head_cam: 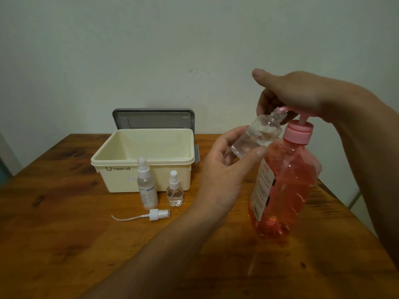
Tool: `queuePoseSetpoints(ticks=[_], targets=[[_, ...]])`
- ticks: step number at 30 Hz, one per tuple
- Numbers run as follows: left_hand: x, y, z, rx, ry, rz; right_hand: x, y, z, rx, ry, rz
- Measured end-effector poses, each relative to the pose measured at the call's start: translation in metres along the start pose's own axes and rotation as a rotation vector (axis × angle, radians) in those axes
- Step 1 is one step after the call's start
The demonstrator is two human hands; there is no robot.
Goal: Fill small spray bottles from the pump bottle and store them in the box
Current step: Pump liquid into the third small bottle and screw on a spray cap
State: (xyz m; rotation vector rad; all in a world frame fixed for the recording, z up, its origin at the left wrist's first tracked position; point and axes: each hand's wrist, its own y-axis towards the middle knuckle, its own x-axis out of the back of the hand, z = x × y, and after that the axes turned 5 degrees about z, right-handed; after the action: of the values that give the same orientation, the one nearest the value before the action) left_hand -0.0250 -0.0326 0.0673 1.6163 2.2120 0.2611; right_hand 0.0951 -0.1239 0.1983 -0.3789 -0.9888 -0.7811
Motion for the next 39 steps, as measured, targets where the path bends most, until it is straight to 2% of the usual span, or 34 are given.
queuePoseSetpoints(ticks=[39], targets=[[-0.001, -0.001, -0.002, 0.007, 0.003, -0.004, 0.004, -0.001, 0.001, -0.001, 0.034, -0.001]])
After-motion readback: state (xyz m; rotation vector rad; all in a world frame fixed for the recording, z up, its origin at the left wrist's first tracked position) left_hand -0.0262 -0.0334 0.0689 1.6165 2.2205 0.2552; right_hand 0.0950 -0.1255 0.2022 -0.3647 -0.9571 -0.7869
